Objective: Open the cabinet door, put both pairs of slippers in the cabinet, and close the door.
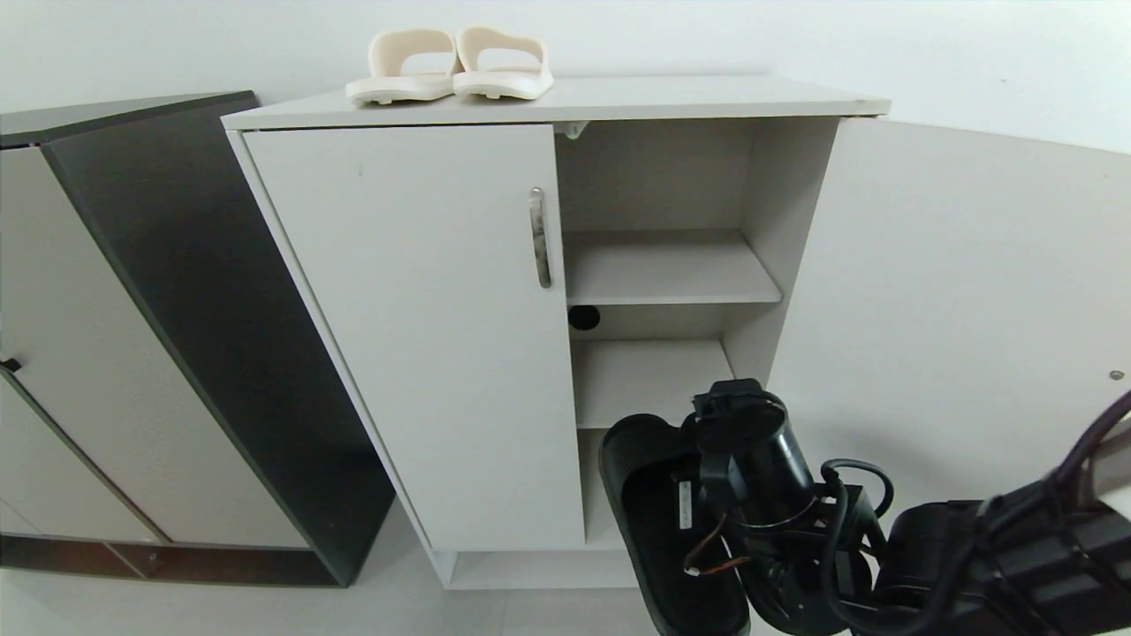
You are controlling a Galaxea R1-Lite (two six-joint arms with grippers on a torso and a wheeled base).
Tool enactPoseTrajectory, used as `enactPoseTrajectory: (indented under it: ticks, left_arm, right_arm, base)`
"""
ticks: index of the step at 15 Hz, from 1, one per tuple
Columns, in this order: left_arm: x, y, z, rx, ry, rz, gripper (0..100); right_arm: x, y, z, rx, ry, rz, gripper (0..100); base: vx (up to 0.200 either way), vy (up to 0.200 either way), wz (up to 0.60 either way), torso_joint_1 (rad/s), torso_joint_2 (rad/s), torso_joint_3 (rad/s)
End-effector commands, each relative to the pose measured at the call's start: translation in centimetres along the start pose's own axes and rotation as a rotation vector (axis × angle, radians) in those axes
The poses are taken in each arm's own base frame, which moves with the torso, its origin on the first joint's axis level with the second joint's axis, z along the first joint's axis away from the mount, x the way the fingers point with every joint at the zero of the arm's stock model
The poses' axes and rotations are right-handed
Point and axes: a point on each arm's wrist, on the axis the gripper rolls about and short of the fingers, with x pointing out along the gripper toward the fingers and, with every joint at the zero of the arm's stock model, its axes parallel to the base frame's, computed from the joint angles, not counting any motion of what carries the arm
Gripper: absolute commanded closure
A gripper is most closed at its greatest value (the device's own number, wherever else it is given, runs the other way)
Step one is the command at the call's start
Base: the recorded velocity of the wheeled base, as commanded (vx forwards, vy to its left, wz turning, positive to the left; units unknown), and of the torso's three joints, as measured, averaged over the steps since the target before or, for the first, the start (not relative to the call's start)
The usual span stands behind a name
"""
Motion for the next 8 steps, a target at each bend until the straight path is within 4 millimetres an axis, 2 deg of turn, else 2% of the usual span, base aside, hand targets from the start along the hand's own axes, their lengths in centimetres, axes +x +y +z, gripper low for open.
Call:
enactPoseTrajectory:
  ticks: [1, 4, 6, 8]
  left_arm:
    - [0.0, 0.0, 0.0, -0.001, 0.001, 0.000, 100]
    - [0.0, 0.0, 0.0, 0.000, 0.001, 0.000, 100]
    - [0.0, 0.0, 0.0, 0.000, 0.001, 0.000, 100]
    - [0.0, 0.0, 0.0, 0.000, 0.001, 0.000, 100]
  right_arm:
    - [1.4, 0.1, -1.3, -0.017, 0.030, -0.027, 100]
    - [1.9, 0.0, -1.7, -0.018, 0.031, -0.035, 100]
    - [2.9, 0.3, -2.3, -0.009, 0.011, -0.049, 100]
    - [4.7, 0.6, -3.3, 0.016, -0.035, -0.071, 100]
  base:
    - [0.000, 0.000, 0.00, 0.000, 0.00, 0.000]
    - [0.000, 0.000, 0.00, 0.000, 0.00, 0.000]
    - [0.000, 0.000, 0.00, 0.000, 0.00, 0.000]
    - [0.000, 0.000, 0.00, 0.000, 0.00, 0.000]
